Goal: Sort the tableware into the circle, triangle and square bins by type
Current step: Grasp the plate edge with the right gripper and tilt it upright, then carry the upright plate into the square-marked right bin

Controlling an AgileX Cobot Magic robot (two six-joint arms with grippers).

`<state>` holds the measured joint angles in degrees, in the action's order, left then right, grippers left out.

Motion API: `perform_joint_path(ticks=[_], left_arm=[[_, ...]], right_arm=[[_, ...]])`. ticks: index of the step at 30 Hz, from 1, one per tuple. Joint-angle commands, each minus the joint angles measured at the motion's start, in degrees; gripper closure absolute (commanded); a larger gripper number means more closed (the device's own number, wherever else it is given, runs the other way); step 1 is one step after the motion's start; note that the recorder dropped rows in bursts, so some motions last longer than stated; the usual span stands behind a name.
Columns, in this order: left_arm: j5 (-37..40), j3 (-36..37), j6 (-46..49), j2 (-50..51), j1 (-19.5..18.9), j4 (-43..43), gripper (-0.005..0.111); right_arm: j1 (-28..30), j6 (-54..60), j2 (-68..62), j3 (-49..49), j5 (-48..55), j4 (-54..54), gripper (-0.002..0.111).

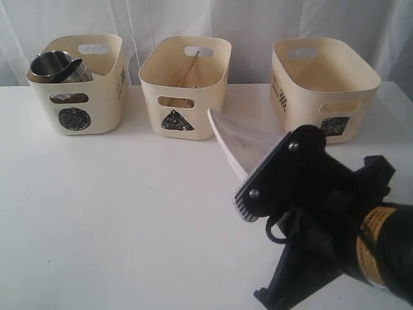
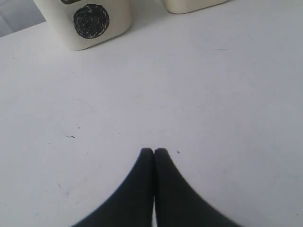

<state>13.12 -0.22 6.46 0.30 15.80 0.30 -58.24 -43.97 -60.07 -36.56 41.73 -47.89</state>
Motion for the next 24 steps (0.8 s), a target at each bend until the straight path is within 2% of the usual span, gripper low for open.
perform_joint_path(ticks=[1, 5, 9, 13, 18, 24], left_arm=[[0.2, 0.2, -0.1, -0.3, 0.3, 0.0, 0.107], [0.2, 0.2, -0.1, -0.3, 0.3, 0.0, 0.107], [0.2, 0.2, -0.1, -0.3, 0.3, 0.0, 0.107], [0.2, 0.2, -0.1, -0.3, 0.3, 0.0, 0.107], [0.2, 0.2, -0.1, -0.3, 0.3, 0.0, 0.107], [0.2, 0.2, -0.1, -0.3, 0.3, 0.0, 0.107]], right_arm=[[0.6, -0.8, 4.8, -1.8, 0.3, -5.2, 0.108], [4.4, -6.8, 9.1, -3.0, 0.4, -9.7, 0.108], [8.3, -7.6, 11.4, -4.2, -0.4, -10.6, 0.108], [16.3, -7.4, 10.7, -8.6, -6.6, -10.9, 0.108], [25.4, -5.4, 4.8, -19.5, -12.9, -10.9, 0.108], [38.7, -2.6, -9.4, -31.5, -19.9, -7.8, 0.108]])
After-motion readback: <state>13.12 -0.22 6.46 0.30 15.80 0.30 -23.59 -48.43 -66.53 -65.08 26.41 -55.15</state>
